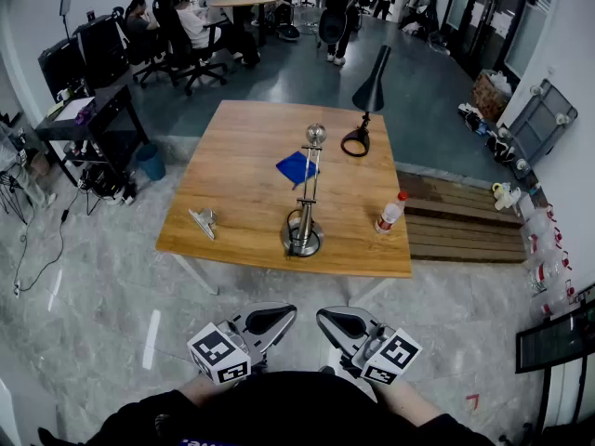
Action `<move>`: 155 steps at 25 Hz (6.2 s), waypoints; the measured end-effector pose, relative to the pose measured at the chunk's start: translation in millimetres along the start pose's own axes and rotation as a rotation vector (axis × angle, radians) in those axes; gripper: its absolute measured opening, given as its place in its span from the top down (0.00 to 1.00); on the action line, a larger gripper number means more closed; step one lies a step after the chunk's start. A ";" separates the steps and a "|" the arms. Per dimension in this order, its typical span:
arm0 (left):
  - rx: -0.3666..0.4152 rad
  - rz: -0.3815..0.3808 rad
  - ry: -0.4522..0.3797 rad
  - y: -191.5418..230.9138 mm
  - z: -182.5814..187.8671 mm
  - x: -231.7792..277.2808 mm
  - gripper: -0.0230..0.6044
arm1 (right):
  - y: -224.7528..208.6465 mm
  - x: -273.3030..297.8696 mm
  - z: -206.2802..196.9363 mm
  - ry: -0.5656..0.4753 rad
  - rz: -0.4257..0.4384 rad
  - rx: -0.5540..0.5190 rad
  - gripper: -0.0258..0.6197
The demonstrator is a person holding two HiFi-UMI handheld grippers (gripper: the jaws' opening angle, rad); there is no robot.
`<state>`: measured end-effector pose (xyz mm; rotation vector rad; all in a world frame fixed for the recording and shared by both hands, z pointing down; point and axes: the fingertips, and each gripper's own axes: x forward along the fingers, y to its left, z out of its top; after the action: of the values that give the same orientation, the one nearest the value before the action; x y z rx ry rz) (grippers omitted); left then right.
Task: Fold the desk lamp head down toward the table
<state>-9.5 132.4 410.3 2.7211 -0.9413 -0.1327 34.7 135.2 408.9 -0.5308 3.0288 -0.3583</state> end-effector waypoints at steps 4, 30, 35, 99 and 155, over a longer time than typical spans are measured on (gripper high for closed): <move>-0.002 -0.006 0.002 -3.8 -1.6 2.3 0.95 | -0.1 -4.2 0.5 0.003 0.002 0.005 0.95; 0.040 0.155 -0.012 4.2 0.7 65.4 0.95 | -46.2 -31.4 -4.4 0.047 0.150 -0.048 0.95; 0.071 0.157 -0.022 34.9 15.5 77.8 0.95 | -71.6 -14.5 -3.7 0.061 0.136 -0.055 0.95; -0.148 -0.034 0.225 321.3 54.7 234.7 0.84 | -320.6 178.7 -94.5 0.327 0.102 -0.341 0.78; -1.185 -0.013 0.279 403.1 -67.2 269.0 0.78 | -319.0 181.3 -96.8 0.342 0.158 -0.363 0.78</move>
<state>-26.3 -324.7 583.9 1.5870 -0.4905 -0.2160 -38.7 -197.1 576.8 -0.2600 3.4609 0.1284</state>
